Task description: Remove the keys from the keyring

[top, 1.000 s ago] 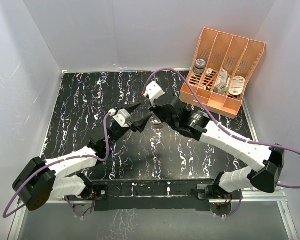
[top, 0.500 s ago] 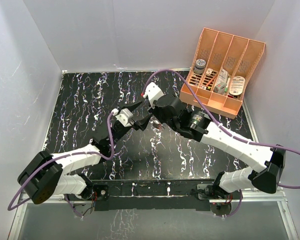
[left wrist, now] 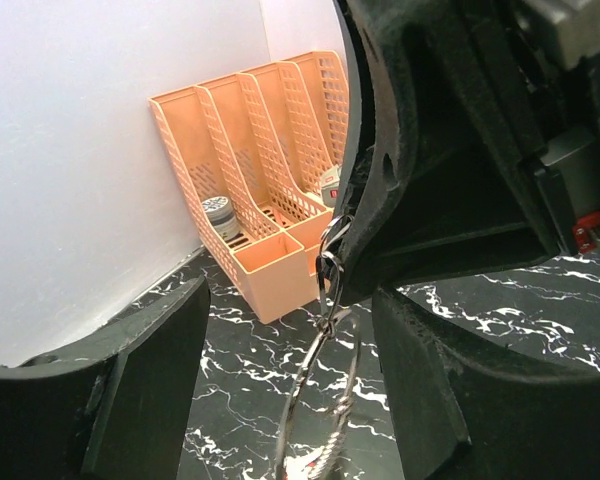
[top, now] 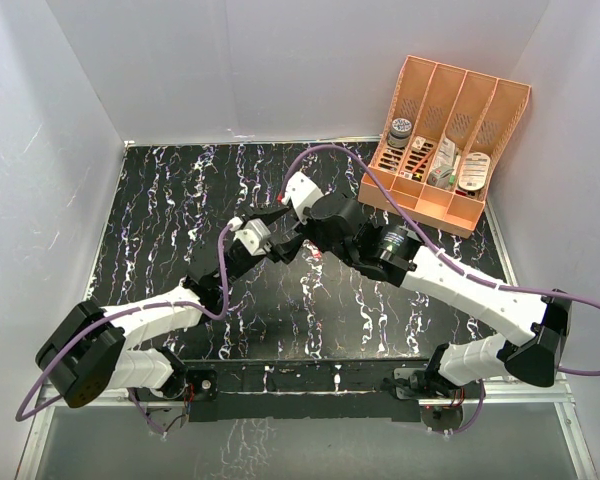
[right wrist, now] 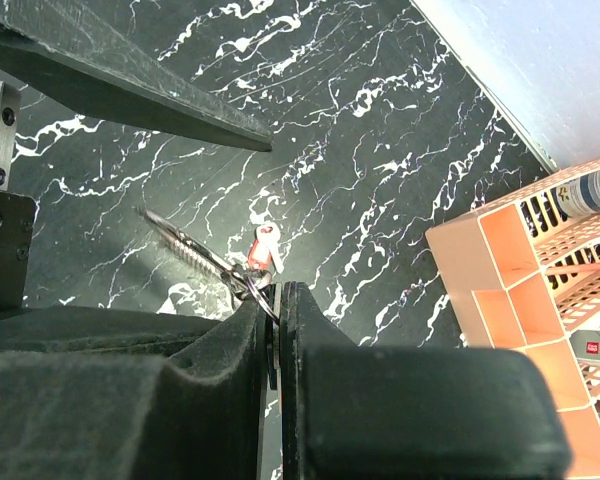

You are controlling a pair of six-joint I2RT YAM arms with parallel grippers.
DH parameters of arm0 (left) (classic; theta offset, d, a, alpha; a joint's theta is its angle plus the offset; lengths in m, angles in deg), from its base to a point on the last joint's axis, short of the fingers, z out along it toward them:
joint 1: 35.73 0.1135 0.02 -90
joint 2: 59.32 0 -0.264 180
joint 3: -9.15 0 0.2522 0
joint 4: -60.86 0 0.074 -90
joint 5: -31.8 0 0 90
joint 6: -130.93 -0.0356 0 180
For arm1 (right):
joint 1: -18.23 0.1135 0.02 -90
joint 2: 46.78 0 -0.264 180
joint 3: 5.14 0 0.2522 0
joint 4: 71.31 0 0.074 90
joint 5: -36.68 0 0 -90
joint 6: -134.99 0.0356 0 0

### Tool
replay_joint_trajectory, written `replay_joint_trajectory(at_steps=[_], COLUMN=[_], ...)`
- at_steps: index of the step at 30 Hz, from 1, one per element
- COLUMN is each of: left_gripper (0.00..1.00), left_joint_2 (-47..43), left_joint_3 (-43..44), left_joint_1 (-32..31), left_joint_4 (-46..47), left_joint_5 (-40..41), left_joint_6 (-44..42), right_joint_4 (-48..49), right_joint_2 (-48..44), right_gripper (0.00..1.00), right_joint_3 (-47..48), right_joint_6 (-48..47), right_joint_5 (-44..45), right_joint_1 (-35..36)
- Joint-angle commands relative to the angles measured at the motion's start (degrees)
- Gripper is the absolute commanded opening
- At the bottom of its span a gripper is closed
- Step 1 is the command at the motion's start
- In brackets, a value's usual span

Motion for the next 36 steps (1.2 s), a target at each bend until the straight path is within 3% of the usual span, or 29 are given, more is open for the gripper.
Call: replay_joint_trajectory(at_steps=[1, 8, 14, 20, 31, 36], left_gripper=[0.62, 0.58, 0.49, 0.47, 0.44, 0.38], left_joint_2=[-1.92, -1.76, -1.14, 0.3, 3.03, 3.72], left_joint_3=[1.98, 2.85, 3.66, 3.3, 7.17, 8.25], left_joint_1=[0.7, 1.9, 5.35, 8.02, 8.69, 8.72], left_joint_4=[0.08, -2.86, -2.31, 2.5, 1.48, 0.41], left_joint_5=[-3.61, -7.4, -16.05, -21.05, -36.11, -38.51], left_joint_6=[0.21, 1.38, 5.95, 10.46, 13.42, 13.75], right_joint_4=[1.08, -0.06, -0.38, 0.15, 1.03, 1.5], right_joint_2=[-2.43, -2.74, -2.99, -2.95, -3.31, -3.47], right_gripper=[0.0, 0.0, 0.0, 0.0, 0.0, 0.0], right_joint_3=[2.22, 3.49, 3.46, 3.11, 2.59, 2.43], right_joint_6=[-1.18, -1.99, -2.35, -2.42, -2.88, -3.21], right_joint_5=[1.28, 1.12, 1.38, 1.55, 1.41, 1.64], right_joint_1=[0.7, 1.57, 2.3, 2.57, 2.75, 2.83])
